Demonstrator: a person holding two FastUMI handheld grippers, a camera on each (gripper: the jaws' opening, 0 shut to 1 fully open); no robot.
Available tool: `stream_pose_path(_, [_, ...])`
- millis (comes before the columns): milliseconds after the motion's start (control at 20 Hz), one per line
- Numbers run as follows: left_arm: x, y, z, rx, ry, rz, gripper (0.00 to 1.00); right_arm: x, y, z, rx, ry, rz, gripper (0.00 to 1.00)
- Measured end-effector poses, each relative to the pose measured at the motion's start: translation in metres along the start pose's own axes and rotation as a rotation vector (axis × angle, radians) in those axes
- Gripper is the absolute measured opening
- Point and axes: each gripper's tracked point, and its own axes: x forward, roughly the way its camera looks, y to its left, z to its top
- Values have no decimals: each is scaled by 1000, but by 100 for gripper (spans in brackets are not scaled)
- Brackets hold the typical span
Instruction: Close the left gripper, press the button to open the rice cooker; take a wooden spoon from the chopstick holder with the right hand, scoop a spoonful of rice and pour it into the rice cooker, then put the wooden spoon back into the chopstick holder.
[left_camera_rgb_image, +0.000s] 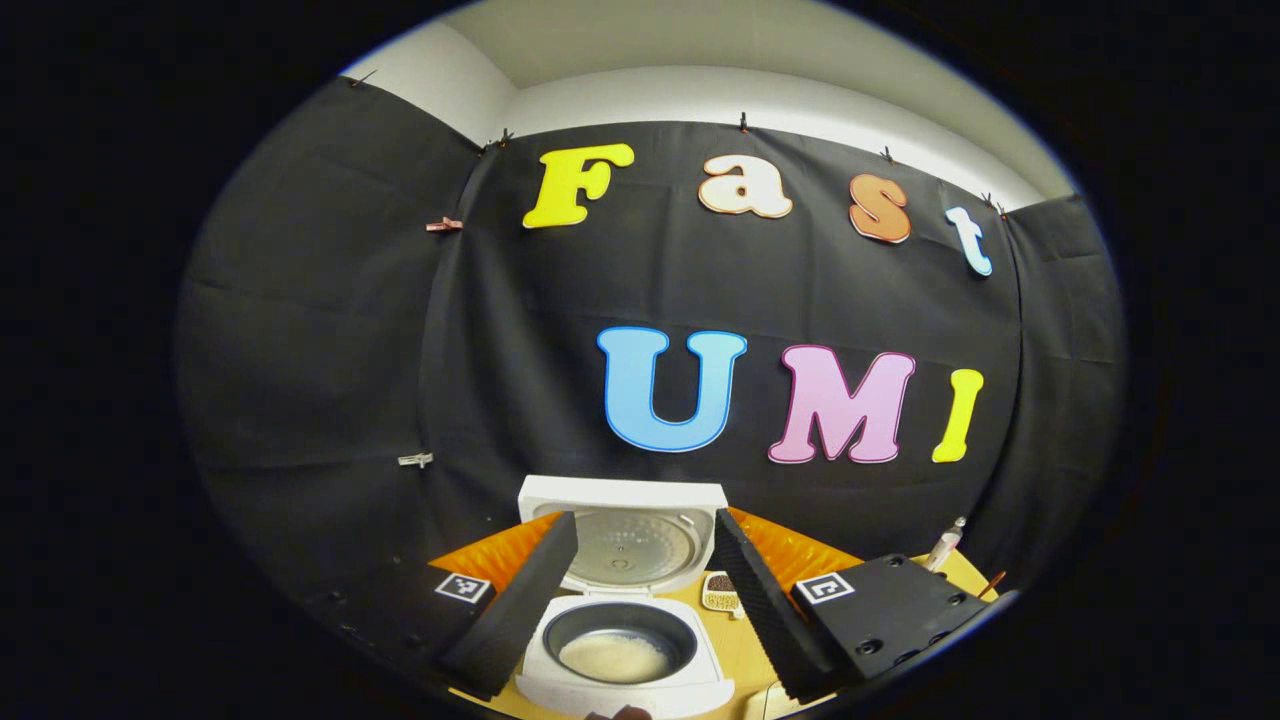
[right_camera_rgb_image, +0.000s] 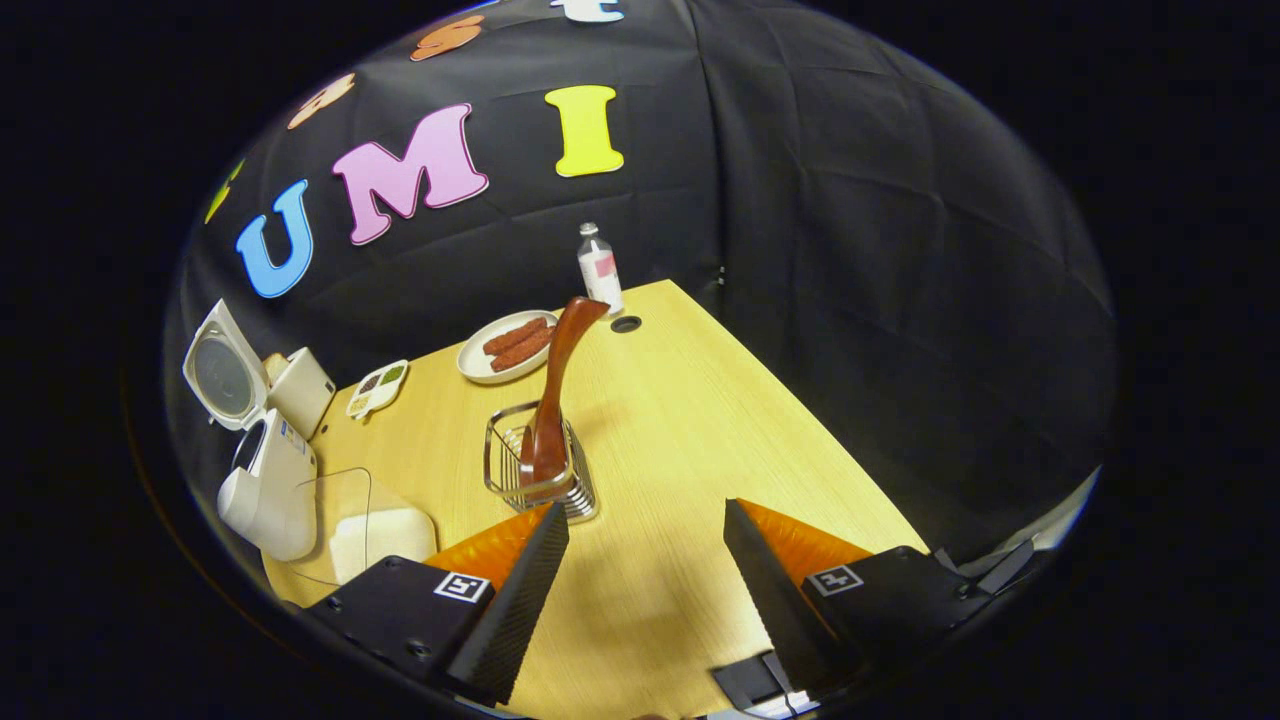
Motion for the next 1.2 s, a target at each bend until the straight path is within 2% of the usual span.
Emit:
stream_pose_path(200, [59,11,22,14,18,-23,95,-16,0,13,30,-34,-9,99])
stream_pose_path(400, [116,19,27,19,64,-48,94,-29,3,28,-33,-81,-12,99])
stream_pose_path(750, [206,38,-31,-4,222,-32,95,-40,24,13,-72,-58,7,99])
stream_pose_path(850, [216,36,-51,-16,293,-48,95,-41,33,7,-73,-52,16,99])
stream_pose_path(1000, [230,43,-74,17,360,-22,95,-43,45,2,-87,-49,28,99])
stream_pose_path(1200, [226,45,-82,41,403,-12,98,-42,59,-4,-85,-46,51,99])
